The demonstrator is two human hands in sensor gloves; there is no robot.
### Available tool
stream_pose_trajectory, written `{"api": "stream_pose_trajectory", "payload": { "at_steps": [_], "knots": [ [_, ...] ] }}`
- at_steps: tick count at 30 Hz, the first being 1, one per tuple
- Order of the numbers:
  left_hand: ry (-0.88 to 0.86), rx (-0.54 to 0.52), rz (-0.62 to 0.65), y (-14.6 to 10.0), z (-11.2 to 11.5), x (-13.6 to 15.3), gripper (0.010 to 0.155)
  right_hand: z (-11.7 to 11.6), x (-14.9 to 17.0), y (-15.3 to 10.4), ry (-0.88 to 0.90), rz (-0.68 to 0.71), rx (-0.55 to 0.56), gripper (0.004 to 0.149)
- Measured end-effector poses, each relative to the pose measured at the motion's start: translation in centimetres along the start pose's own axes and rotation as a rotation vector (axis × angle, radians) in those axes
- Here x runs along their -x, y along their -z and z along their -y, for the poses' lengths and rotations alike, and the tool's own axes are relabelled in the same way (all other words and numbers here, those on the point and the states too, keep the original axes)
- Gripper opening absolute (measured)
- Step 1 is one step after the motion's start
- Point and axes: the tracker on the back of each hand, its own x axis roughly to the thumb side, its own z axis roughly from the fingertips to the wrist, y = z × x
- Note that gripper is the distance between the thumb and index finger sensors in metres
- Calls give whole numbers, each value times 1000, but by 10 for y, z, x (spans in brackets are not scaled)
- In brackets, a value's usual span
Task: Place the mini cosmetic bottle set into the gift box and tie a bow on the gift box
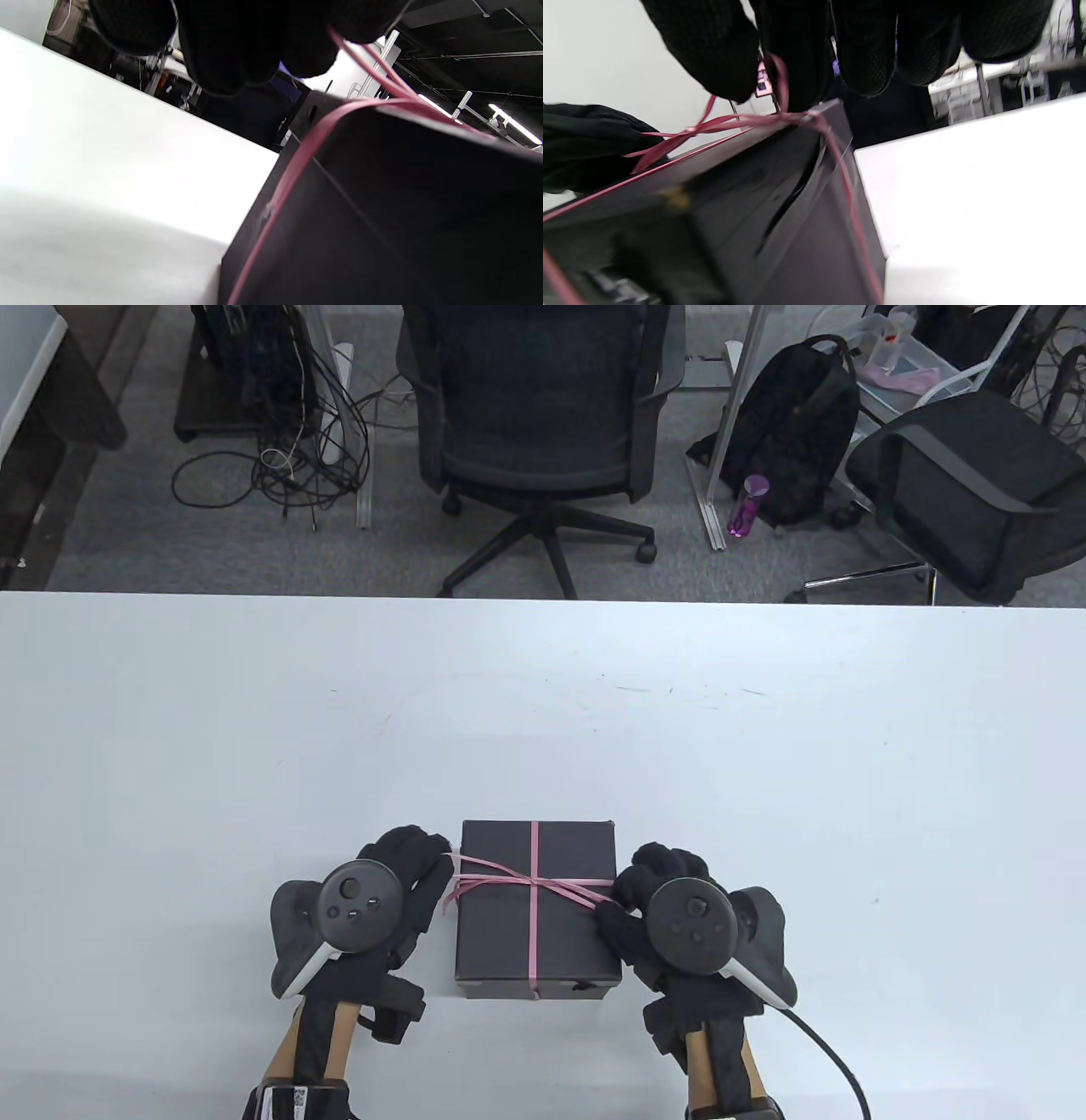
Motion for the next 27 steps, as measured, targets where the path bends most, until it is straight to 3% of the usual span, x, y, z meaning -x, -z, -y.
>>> {"api": "stream_pose_trajectory", "payload": {
  "at_steps": [6, 11, 18, 27],
  "knots": [
    [159, -114, 59, -12, -3, -23, 68, 3, -6, -5, -160, 64, 188, 82],
    [284, 20, 80, -12, 9, -31, 82, -1, -5, -5, -244, 62, 167, 93],
    [385, 93, 66, -12, 19, -33, 85, -9, -3, 1, -299, 22, 93, 97],
    [391, 72, 48, -14, 17, -31, 82, -13, -3, 3, -288, 23, 65, 94]
  ]
}}
